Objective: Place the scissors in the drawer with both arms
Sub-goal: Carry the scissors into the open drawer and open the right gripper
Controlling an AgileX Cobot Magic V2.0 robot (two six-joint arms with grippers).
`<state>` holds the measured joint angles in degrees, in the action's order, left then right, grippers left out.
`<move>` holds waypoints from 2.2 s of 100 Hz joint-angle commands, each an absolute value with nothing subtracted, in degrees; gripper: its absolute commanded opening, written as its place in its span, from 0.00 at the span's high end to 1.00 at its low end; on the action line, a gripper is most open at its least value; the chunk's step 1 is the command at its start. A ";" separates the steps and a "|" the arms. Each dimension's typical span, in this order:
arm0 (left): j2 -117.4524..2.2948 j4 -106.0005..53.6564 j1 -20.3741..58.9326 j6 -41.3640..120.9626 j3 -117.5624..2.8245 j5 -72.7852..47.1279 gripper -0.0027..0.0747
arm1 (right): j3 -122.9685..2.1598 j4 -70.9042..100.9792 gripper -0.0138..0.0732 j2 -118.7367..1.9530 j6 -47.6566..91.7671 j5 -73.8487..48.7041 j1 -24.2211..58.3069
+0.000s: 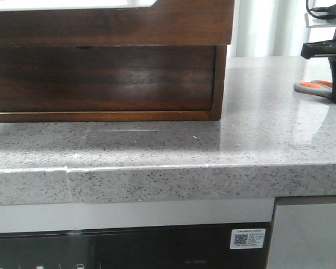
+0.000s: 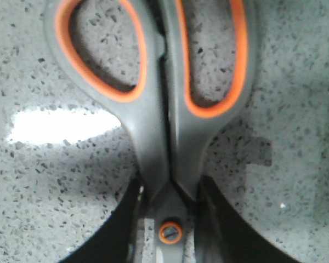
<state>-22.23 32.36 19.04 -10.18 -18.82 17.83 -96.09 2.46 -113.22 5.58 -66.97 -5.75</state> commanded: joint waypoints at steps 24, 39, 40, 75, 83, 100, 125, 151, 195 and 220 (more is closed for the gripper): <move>-22.47 31.03 19.11 -10.85 -20.52 20.93 0.55 | -96.95 14.39 0.98 -98.44 15.66 -61.77 -5.94; -22.47 31.03 19.11 -10.85 -20.52 20.93 0.55 | -97.60 20.73 0.98 -90.77 22.04 -59.05 -5.69; -22.47 31.03 19.11 -10.85 -20.52 20.93 0.55 | -97.74 21.25 0.98 -90.08 22.38 -58.79 -5.57; -22.47 31.03 19.11 -10.85 -20.52 20.93 0.56 | -107.58 27.10 0.98 -81.43 36.45 -58.58 8.82; -22.47 31.03 19.11 -10.85 -20.52 20.93 0.56 | -109.72 27.10 0.98 -81.54 38.04 -58.58 13.59; -22.47 31.03 19.11 -10.85 -20.52 20.93 0.56 | -110.76 27.10 0.98 -82.48 44.42 -57.44 22.73; -22.47 31.03 19.11 -10.85 -20.52 20.93 0.56 | -110.76 26.98 0.98 -87.51 48.65 -57.40 29.91; -22.47 31.03 19.11 -10.85 -20.52 20.93 0.56 | -110.76 26.73 0.98 -94.42 51.04 -57.16 32.35; -22.47 31.03 19.11 -10.85 -20.52 20.93 0.56 | -110.76 26.35 0.98 -98.80 51.04 -58.66 32.35; -22.47 31.03 19.11 -10.85 -20.52 20.93 0.56 | -110.76 26.35 0.98 -98.82 51.12 -59.50 32.35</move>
<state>-22.23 32.36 19.04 -10.18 -18.82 17.83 -108.92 25.58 -101.16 50.75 -62.98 32.79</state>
